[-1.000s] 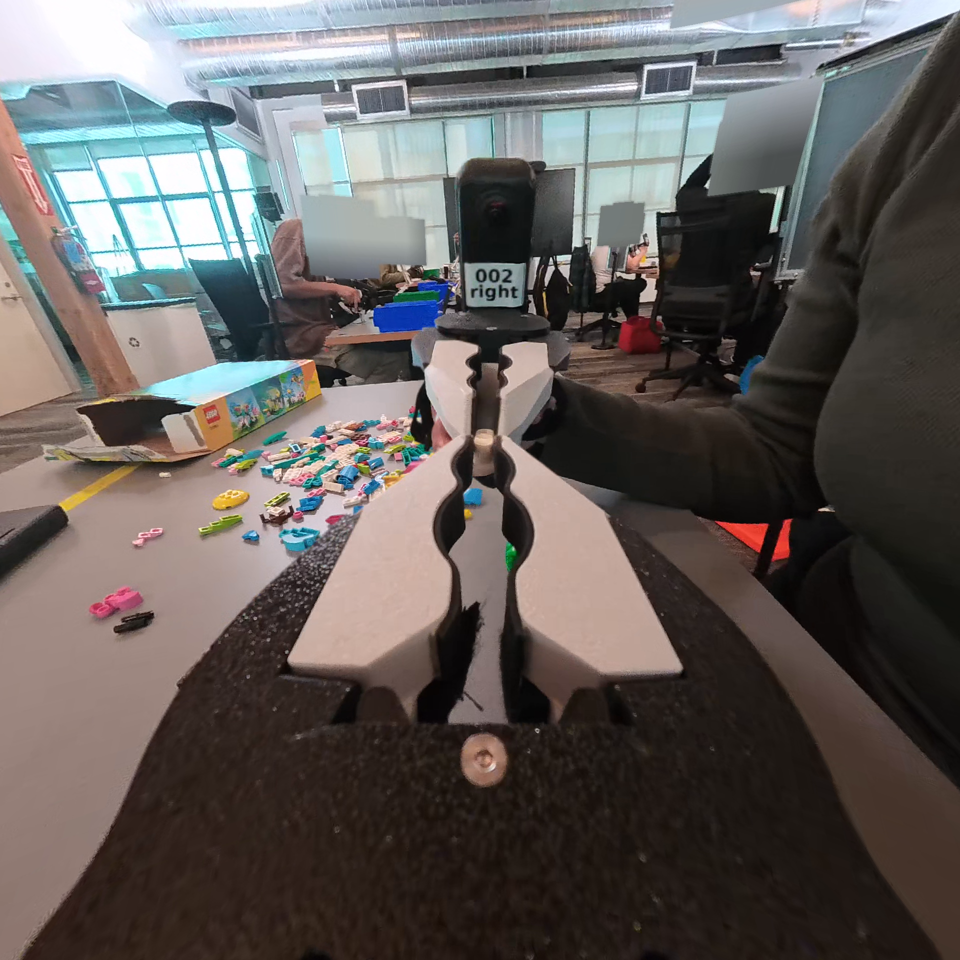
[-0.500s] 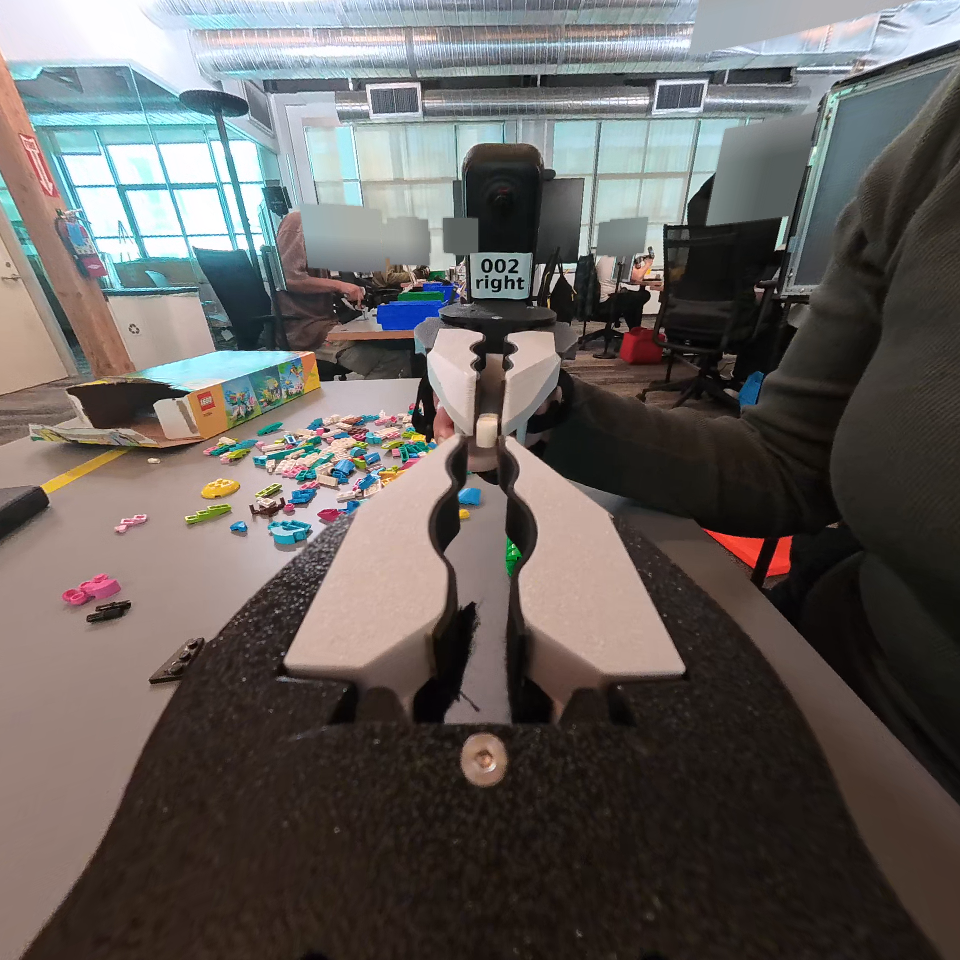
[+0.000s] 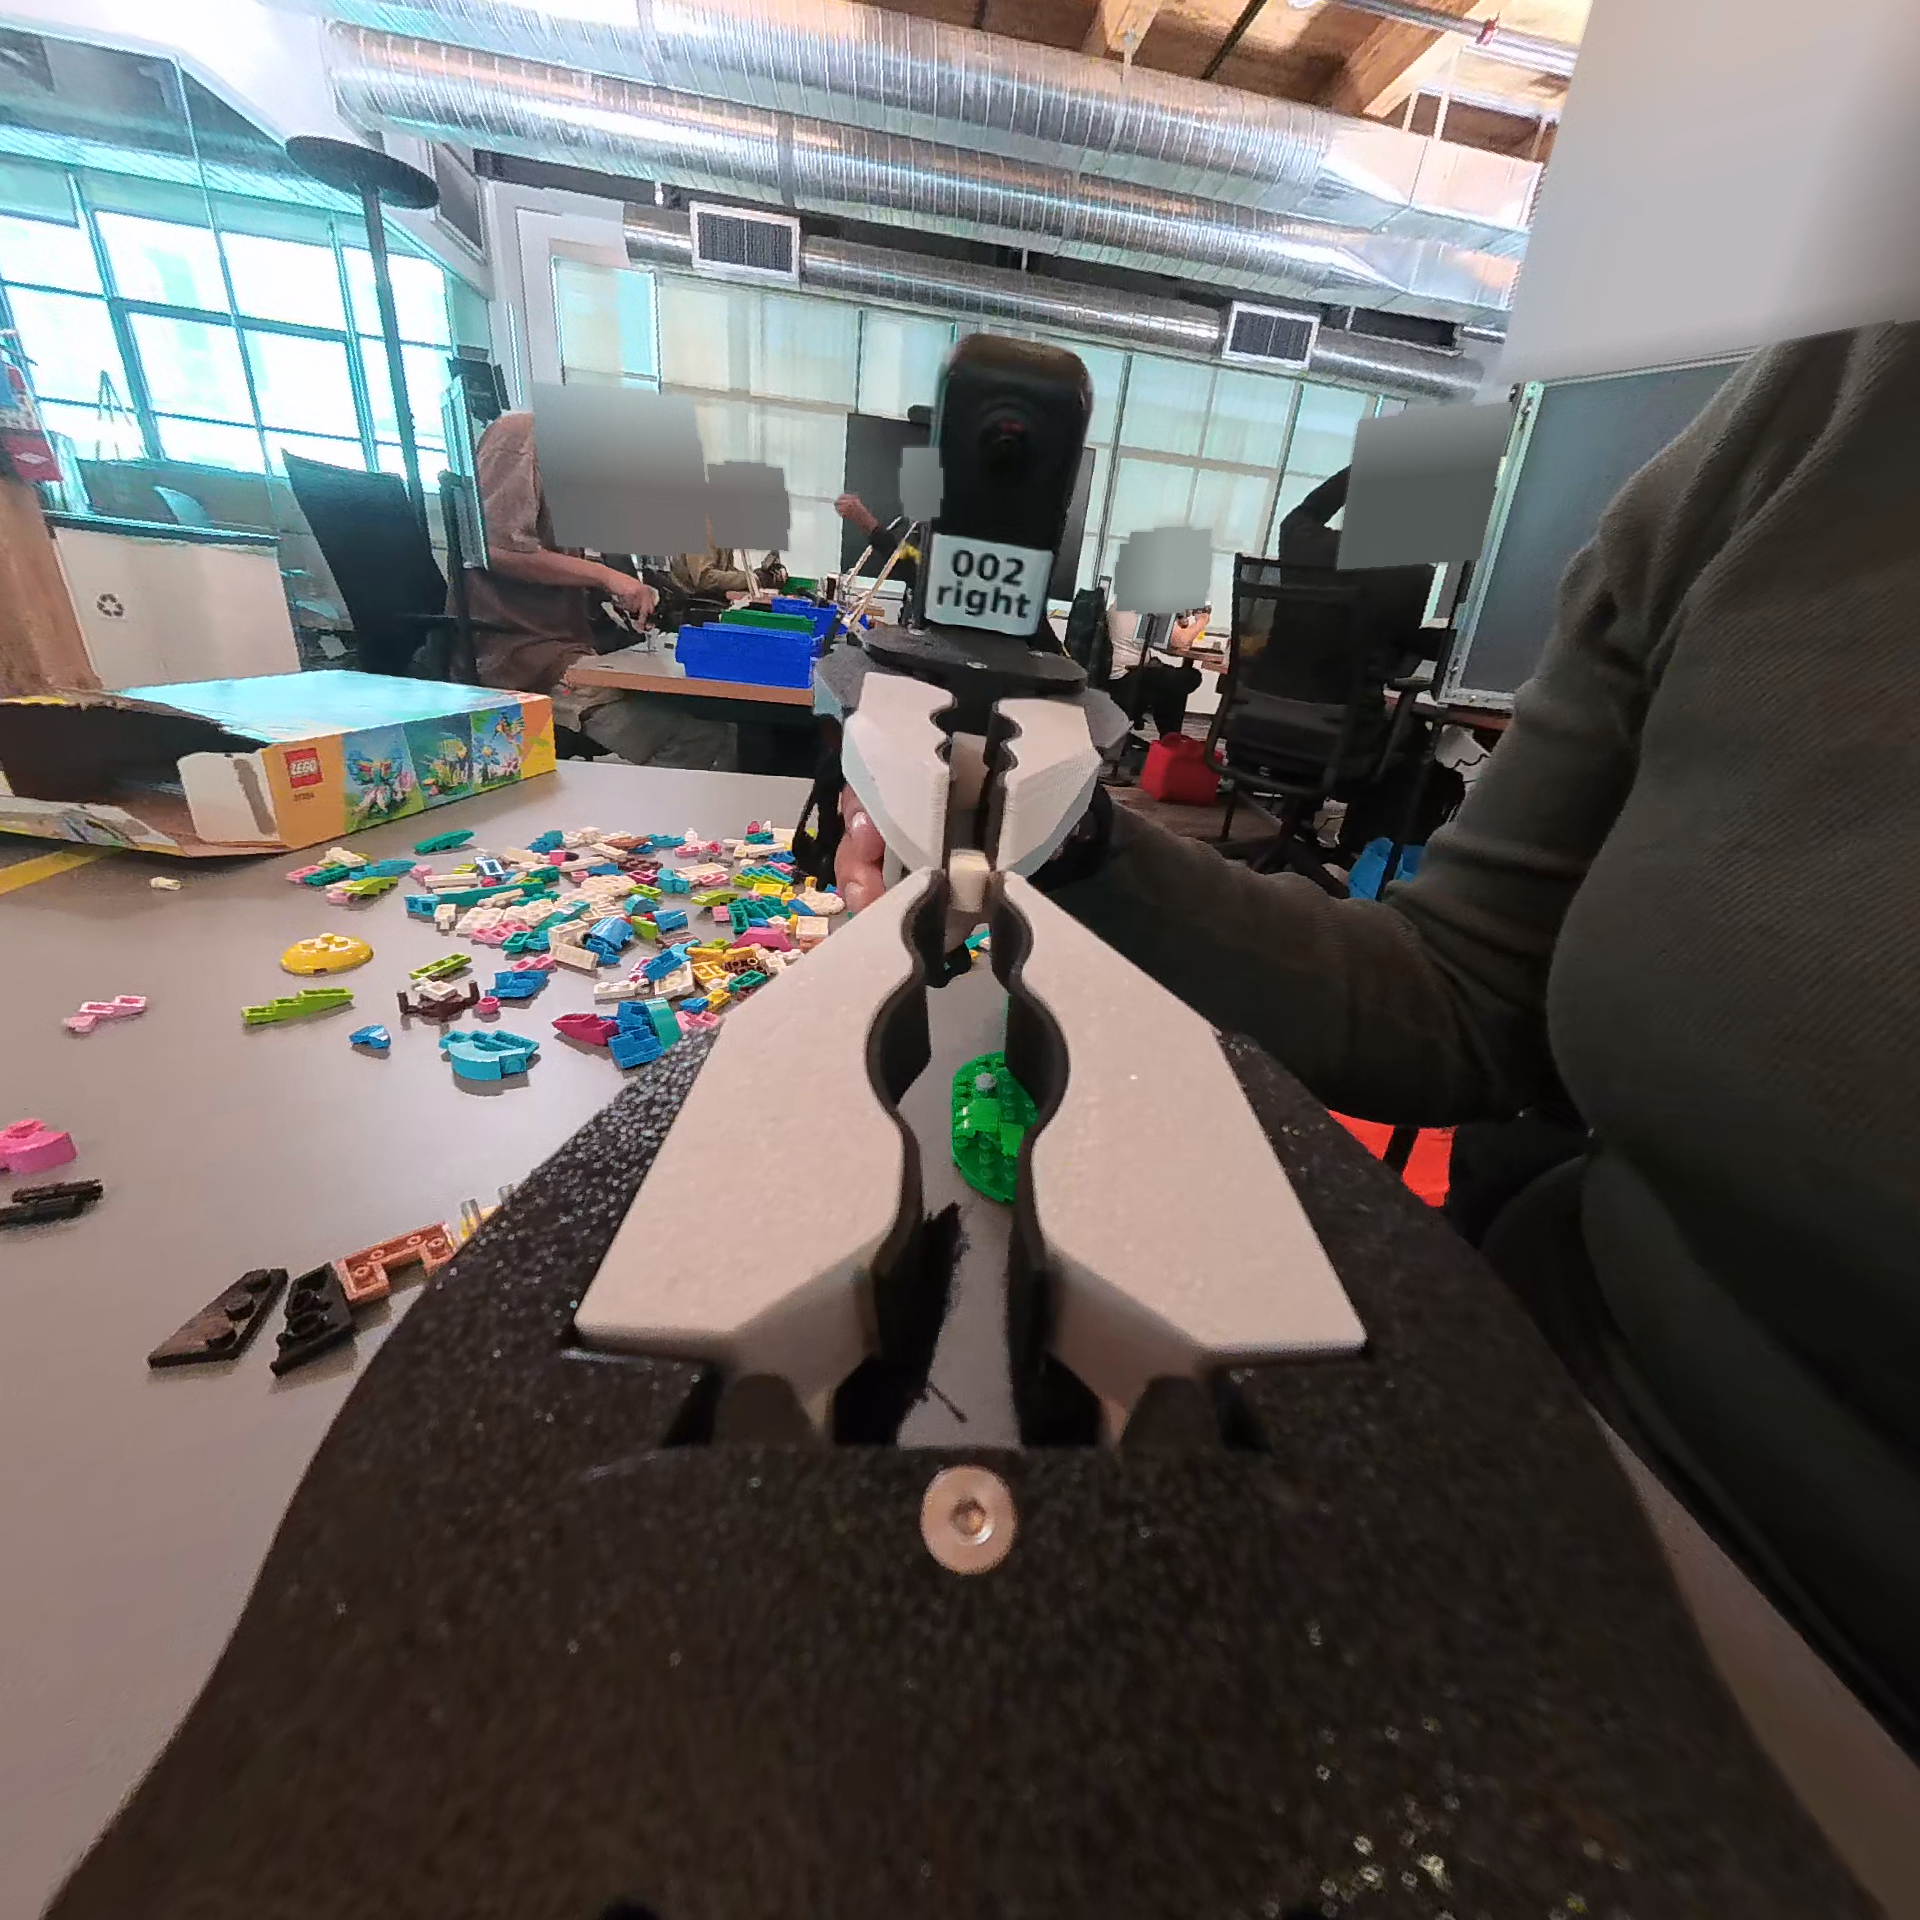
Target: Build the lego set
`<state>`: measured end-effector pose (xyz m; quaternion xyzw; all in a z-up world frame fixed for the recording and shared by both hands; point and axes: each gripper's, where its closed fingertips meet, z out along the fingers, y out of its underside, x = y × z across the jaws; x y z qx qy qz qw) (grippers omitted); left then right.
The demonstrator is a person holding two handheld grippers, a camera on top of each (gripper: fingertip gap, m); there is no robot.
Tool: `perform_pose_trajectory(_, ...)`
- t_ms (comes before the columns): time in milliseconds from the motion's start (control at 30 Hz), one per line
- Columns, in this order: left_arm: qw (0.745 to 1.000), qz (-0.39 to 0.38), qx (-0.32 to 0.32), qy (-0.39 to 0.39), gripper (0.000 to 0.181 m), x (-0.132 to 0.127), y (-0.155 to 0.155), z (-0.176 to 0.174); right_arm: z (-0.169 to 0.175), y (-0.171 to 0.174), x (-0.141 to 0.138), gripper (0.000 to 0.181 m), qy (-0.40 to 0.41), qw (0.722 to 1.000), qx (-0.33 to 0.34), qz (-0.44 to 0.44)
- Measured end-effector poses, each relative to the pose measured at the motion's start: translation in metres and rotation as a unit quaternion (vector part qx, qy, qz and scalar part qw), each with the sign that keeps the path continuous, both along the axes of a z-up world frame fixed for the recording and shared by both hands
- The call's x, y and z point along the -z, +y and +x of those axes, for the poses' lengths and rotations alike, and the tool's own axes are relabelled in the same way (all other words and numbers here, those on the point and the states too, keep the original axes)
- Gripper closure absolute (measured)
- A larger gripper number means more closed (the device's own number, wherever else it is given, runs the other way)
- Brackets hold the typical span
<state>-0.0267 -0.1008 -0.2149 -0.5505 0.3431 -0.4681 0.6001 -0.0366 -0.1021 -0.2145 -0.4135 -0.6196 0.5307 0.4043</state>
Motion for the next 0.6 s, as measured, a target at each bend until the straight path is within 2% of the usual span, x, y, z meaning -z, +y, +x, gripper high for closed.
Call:
perform_pose_trajectory(100,1.0,-0.017,-0.017,-0.009,0.176,-0.002,0.007,-0.005,-0.005,0.008,-0.002,0.171,0.018,0.998,0.04,0.035)
perform_pose_trajectory(233,0.997,-0.05,-0.027,-0.056,0.176,-0.01,0.015,-0.019,-0.012,0.016,-0.004,0.152,0.036,0.991,0.087,0.097)
perform_pose_trajectory(367,0.996,-0.039,-0.036,-0.073,0.176,-0.018,0.015,-0.027,-0.011,0.027,-0.016,0.151,0.076,0.98,0.133,0.128)
perform_pose_trajectory(467,0.996,-0.009,-0.067,-0.063,0.176,-0.02,0.017,-0.029,-0.005,0.047,-0.037,0.153,0.142,0.954,0.214,0.158)
perform_pose_trajectory(600,0.992,0.039,-0.108,-0.05,0.176,-0.025,0.016,-0.026,0.018,0.081,-0.068,0.158,0.227,0.892,0.36,0.151)
